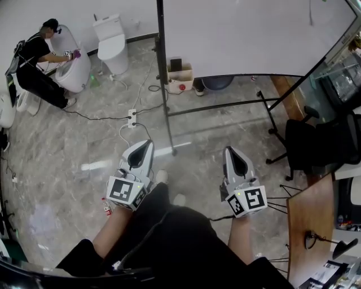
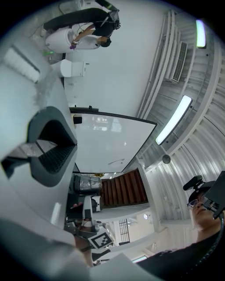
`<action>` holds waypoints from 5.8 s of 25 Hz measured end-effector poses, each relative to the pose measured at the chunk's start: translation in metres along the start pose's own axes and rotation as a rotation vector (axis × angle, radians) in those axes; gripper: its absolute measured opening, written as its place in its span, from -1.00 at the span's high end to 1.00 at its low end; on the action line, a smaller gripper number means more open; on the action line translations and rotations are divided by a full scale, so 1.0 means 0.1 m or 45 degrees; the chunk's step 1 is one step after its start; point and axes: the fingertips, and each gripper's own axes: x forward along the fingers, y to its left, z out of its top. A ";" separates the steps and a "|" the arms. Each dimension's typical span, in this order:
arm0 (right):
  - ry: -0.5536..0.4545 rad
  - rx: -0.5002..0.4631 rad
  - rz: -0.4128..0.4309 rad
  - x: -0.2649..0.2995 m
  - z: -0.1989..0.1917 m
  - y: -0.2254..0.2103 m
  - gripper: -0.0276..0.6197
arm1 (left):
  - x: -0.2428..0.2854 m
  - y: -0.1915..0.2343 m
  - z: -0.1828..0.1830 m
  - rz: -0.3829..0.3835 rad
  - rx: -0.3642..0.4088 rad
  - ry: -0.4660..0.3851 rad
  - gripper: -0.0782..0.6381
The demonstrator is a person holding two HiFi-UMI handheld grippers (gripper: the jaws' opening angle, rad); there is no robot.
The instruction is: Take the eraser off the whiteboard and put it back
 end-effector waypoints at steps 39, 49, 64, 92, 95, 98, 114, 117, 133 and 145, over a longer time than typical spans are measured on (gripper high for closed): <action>0.011 -0.022 -0.145 2.61 0.18 -0.25 0.89 | 2.22 1.59 0.16 -0.277 -0.018 0.031 0.76; 0.044 -0.015 -0.097 2.97 0.13 -0.49 0.89 | 2.50 1.74 0.07 -0.241 -0.030 0.056 0.76; 0.045 -0.059 0.259 3.53 0.38 -1.11 0.89 | 3.10 1.65 0.04 0.092 0.035 0.062 0.76; 0.067 -0.022 0.487 3.77 0.36 -1.50 0.89 | 3.74 1.68 -0.44 0.439 0.124 0.253 0.09; 0.072 -0.018 0.494 3.76 0.35 -1.56 0.89 | 3.79 1.68 -0.48 0.472 0.130 0.284 0.00; 0.079 -0.013 0.500 3.76 0.32 -1.62 0.89 | 3.83 1.69 -0.52 0.507 0.133 0.308 -0.03; 0.092 -0.007 0.543 3.73 0.28 -1.83 0.89 | 3.97 1.82 -0.64 0.706 0.122 0.367 -0.06; 0.093 -0.007 0.548 3.73 0.28 -1.83 0.89 | 3.96 1.85 -0.66 0.742 0.115 0.377 -0.02; 0.094 -0.008 0.561 3.70 0.27 -1.88 0.89 | 3.93 1.85 -0.56 0.752 0.100 0.331 0.09; 0.074 -0.021 0.544 3.71 0.31 -1.72 0.89 | 3.88 1.75 -0.33 0.680 0.105 0.245 0.09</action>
